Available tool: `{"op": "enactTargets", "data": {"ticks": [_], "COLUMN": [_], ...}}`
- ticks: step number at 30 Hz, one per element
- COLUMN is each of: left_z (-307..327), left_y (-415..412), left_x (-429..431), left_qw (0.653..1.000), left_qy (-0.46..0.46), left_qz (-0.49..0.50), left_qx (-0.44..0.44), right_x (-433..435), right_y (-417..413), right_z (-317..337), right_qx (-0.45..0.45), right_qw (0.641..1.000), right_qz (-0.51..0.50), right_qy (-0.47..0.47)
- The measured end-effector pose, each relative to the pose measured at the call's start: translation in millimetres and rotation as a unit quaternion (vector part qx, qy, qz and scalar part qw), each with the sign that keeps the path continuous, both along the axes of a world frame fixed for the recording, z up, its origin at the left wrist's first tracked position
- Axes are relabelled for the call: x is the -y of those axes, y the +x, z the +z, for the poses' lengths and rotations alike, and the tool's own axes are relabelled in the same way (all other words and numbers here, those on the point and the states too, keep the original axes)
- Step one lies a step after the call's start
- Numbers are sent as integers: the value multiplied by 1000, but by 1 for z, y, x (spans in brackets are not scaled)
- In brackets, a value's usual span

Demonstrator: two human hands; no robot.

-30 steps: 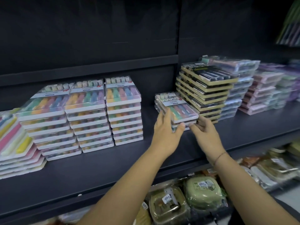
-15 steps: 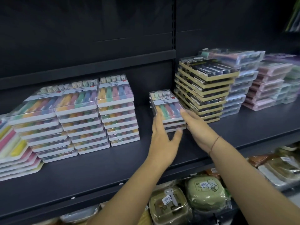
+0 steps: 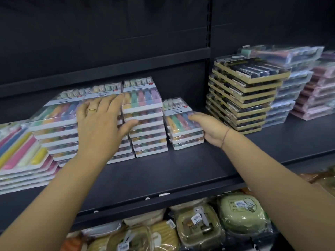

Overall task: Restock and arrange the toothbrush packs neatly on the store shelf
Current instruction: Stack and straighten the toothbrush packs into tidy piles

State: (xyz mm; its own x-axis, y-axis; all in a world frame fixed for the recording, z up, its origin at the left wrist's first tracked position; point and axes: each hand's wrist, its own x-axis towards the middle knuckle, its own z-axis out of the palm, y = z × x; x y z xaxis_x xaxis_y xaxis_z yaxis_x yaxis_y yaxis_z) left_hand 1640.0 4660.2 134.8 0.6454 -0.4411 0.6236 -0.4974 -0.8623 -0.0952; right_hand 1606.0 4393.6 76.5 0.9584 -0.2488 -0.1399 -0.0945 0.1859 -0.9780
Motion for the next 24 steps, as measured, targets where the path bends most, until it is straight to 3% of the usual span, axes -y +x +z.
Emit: {"op": "enactTargets", "data": {"ticks": [7,10,14,16,19,24], "left_z": [-3,-4,-14,-19,-21,-23], "left_y": [4,2,-1,1,5,7], "left_x": [1,-4,-47,-72,-88,-92], "left_qw": [1000,999,988,973,935,899], "left_qy": [-19,-43,-148,-226,-340,-419], "left_qz": [-17,-30,8,50,54,13], "left_qx": [-2,-5,32,-1,-85,-122], "right_x": [-13,-9,5,4,-4,-6], "right_y": [4,-3,-24,-26,-23,-34], "right_z": [1,-2,-17,-24,-26,-7], "right_qx": [-11,25,35,50,64,32], "right_qw": [1000,999,985,968,955,934], "right_qz": [-22,7,56,44,12,7], "right_qy": [12,23,-162,-244,-289,-355]}}
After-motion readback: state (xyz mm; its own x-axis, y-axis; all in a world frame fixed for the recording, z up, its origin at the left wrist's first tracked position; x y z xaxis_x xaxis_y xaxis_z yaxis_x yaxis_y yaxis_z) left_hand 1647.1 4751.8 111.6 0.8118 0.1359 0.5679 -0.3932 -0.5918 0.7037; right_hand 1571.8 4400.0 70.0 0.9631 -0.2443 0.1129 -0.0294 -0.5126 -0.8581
